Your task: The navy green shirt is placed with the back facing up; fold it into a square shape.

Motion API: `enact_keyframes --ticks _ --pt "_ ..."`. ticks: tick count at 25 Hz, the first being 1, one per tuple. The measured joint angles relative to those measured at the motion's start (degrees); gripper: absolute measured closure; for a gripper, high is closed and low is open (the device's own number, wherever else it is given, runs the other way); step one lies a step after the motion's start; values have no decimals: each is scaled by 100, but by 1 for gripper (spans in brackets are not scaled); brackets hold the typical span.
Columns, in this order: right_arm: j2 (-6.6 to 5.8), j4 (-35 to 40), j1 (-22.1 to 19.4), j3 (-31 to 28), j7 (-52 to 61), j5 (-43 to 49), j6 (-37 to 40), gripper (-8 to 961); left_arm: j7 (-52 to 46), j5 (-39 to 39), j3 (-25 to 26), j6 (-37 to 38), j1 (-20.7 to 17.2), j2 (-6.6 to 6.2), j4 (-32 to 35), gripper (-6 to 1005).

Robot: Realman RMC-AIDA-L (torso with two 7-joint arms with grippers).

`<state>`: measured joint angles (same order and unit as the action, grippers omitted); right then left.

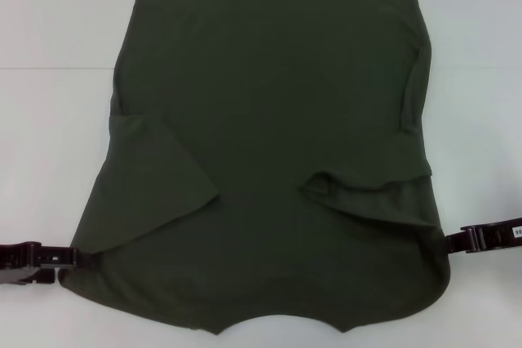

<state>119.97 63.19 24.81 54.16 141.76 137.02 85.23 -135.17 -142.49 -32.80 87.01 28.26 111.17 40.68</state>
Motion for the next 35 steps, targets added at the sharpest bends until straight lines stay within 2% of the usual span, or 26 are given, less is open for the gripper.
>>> enact_keyframes --ticks 9,17,25,31,35 --pt "0 -44 -3 -2 -36 1 20 930 3 1 -7 8 42 75 -9 84" --pt "1 -44 -3 -2 -68 1 42 931 17 -14 -89 55 200 267 1 118" --pt "0 -46 -3 -2 -96 1 47 930 -47 -14 -101 -113 210 285 109 172" --pt "1 -53 -3 -2 -97 1 36 930 -97 -20 -472 -203 213 279 129 212" --pt "0 -53 -3 -2 -99 1 19 930 -121 -20 -472 -210 224 273 128 410"
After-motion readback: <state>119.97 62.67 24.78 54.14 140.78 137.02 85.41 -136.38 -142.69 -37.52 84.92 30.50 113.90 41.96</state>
